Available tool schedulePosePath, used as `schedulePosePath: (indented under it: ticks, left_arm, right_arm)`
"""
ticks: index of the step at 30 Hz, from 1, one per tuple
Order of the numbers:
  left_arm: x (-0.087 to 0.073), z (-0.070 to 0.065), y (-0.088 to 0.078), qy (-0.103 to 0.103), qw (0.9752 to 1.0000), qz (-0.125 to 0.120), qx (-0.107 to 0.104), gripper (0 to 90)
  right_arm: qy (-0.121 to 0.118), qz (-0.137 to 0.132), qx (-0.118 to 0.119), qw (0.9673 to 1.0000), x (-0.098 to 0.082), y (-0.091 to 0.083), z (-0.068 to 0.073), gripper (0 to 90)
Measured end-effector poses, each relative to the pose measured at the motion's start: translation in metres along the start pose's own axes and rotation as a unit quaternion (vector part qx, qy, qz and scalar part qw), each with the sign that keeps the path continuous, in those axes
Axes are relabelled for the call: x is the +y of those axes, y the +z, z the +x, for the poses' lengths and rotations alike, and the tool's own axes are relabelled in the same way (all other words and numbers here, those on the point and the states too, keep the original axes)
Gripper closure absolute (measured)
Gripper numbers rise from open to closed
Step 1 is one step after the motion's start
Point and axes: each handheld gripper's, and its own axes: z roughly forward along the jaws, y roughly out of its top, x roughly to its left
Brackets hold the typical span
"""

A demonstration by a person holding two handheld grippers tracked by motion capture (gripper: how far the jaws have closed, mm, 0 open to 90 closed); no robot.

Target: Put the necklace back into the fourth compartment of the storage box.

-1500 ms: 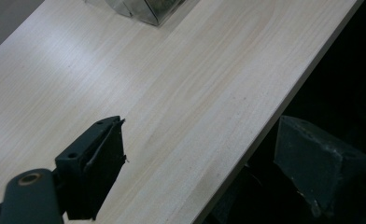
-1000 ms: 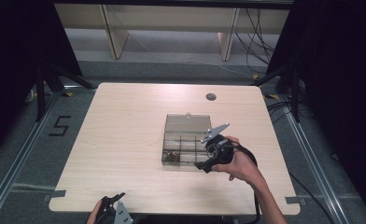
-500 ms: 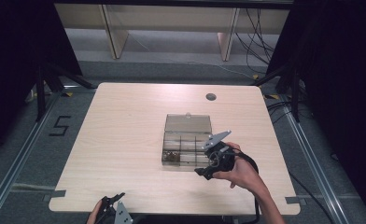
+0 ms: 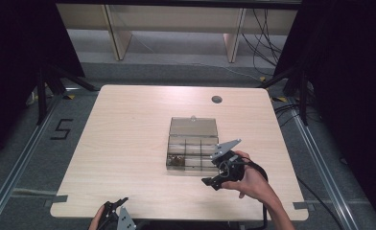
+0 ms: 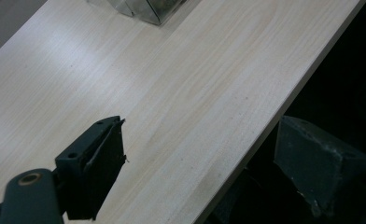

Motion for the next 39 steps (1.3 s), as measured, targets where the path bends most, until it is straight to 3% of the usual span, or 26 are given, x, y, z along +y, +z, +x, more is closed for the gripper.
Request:
schedulePosePath:
  ticks: [4,6,8,9,12,13,17,19,20,23,25,28,29,30,34,37,38,39]
  left_arm:
    - [0.0,0.0,0.0,-0.002,1.0,-0.002,-0.002,15.4]
    - [0.0,0.0,-0.001,0.004,1.0,0.0,-0.003,15.4]
    - [0.0,0.0,0.0,-0.003,1.0,-0.003,0.003,15.4]
    - [0.0,0.0,0.0,-0.003,1.0,-0.003,0.0,15.4]
    - [0.001,0.0,-0.001,0.006,1.0,0.0,-0.003,15.4]
    - [0.001,0.0,-0.001,0.007,1.0,-0.003,-0.002,15.4]
    - [0.0,0.0,-0.001,0.004,1.0,-0.003,-0.003,15.4]
    - [0.0,0.0,0.0,0.004,1.0,-0.002,-0.002,15.4]
    - [0.0,0.0,-0.001,0.003,1.0,-0.001,-0.002,15.4]
    - [0.0,0.0,-0.001,0.001,1.0,-0.002,-0.004,15.4]
    - [0.0,0.0,-0.001,-0.001,1.0,-0.003,-0.003,15.4]
    - [-0.001,0.001,-0.001,0.007,0.9999,0.005,-0.008,15.4]
    - [-0.001,0.0,0.0,-0.003,1.0,-0.003,-0.004,15.4]
    - [-0.001,0.0,0.0,0.0,1.0,-0.002,-0.004,15.4]
    - [-0.001,0.002,0.0,0.016,0.9998,0.007,-0.002,15.4]
    - [-0.001,0.002,0.0,0.016,0.9998,0.009,-0.001,15.4]
    - [-0.001,0.002,0.0,0.017,0.9998,0.01,-0.001,15.4]
    - [-0.002,0.002,0.0,0.019,0.9998,0.011,-0.001,15.4]
  right_arm:
    - [0.011,-0.006,-0.011,0.9999,-0.004,-0.003,-0.001,22.9]
    - [0.005,-0.014,-0.015,0.9998,-0.007,-0.004,-0.002,22.7]
    - [0.019,-0.016,-0.012,0.9996,-0.01,-0.004,0.0,22.6]
    - [0.008,-0.018,-0.015,0.9997,-0.011,-0.004,-0.002,22.4]
    - [0.022,-0.009,-0.016,0.9996,-0.016,-0.004,0.0,22.3]
    - [0.012,-0.008,-0.013,0.9998,-0.016,-0.004,-0.001,22.2]
    - [0.012,-0.015,-0.019,0.9996,-0.02,-0.003,-0.001,21.9]
    - [0.027,-0.001,-0.003,0.9996,-0.021,-0.005,0.003,21.7]
    - [0.013,-0.015,-0.014,0.9997,-0.022,-0.004,0.0,21.5]
    - [0.028,-0.008,-0.024,0.9993,-0.024,-0.005,0.003,21.1]
    - [0.012,-0.017,-0.022,0.9995,-0.026,-0.005,0.002,21.0]
    - [0.011,-0.014,-0.017,0.9997,-0.028,-0.007,0.003,20.9]
    - [0.009,-0.015,-0.016,0.9997,-0.028,-0.006,0.003,21.0]
    - [0.009,-0.024,-0.015,0.9996,-0.029,-0.005,0.003,21.0]
    - [0.015,-0.017,-0.015,0.9996,-0.033,-0.006,0.004,21.0]
    - [0.001,-0.023,-0.005,0.9997,-0.035,-0.006,0.001,21.0]
    - [0.016,-0.029,-0.018,0.9993,-0.036,-0.006,0.003,21.0]
    - [0.021,-0.017,-0.012,0.9996,-0.037,-0.008,0.004,20.9]
